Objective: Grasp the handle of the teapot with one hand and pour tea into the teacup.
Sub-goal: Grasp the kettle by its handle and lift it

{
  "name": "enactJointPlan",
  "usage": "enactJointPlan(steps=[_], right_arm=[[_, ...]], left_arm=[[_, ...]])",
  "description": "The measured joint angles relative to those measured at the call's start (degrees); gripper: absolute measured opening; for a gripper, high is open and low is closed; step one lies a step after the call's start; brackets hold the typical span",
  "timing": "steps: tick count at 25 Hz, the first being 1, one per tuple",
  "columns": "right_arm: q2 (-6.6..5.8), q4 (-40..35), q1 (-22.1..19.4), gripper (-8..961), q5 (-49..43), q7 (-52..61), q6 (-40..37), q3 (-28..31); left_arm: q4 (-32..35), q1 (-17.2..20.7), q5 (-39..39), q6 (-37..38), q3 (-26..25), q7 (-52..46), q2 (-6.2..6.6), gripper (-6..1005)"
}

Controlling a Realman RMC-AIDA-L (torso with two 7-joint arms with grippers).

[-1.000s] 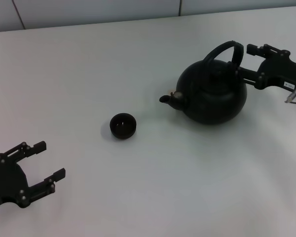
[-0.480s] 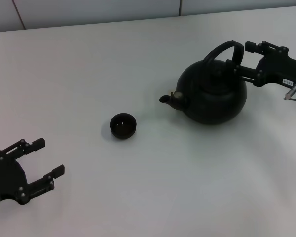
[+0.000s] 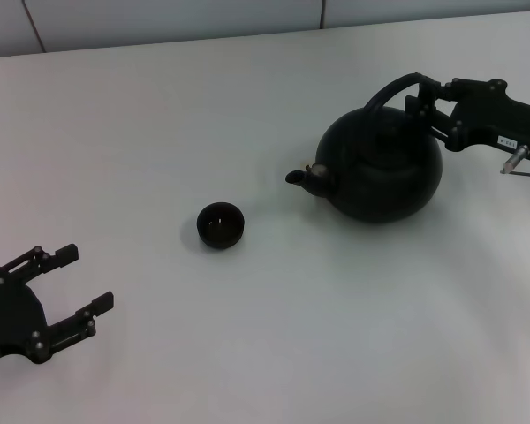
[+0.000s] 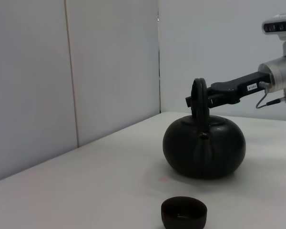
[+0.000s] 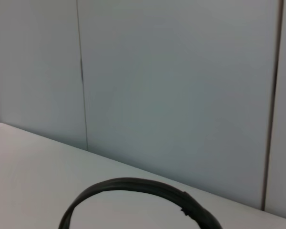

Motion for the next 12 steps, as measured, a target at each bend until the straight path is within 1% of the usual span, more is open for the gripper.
enactJointPlan(steps=[5,8,12], right_arm=[[-0.08,0.0,0.0,338,0.1,0.1,-0.1,-0.3],[-0.10,0.0,0.0,120,0.2,0.7,-0.1,-0.3],[-0.11,-0.3,-0.1,109,0.2,1.4,-0.2,-0.3]], left_arm=[[0.3,0.0,0.0,0.0,0.0,0.0,0.05,749],[0.5,0.0,0.0,0.0,0.0,0.0,0.04,749],[0.6,0.1,0.0,0.1,0.0,0.0,-0.03,749]])
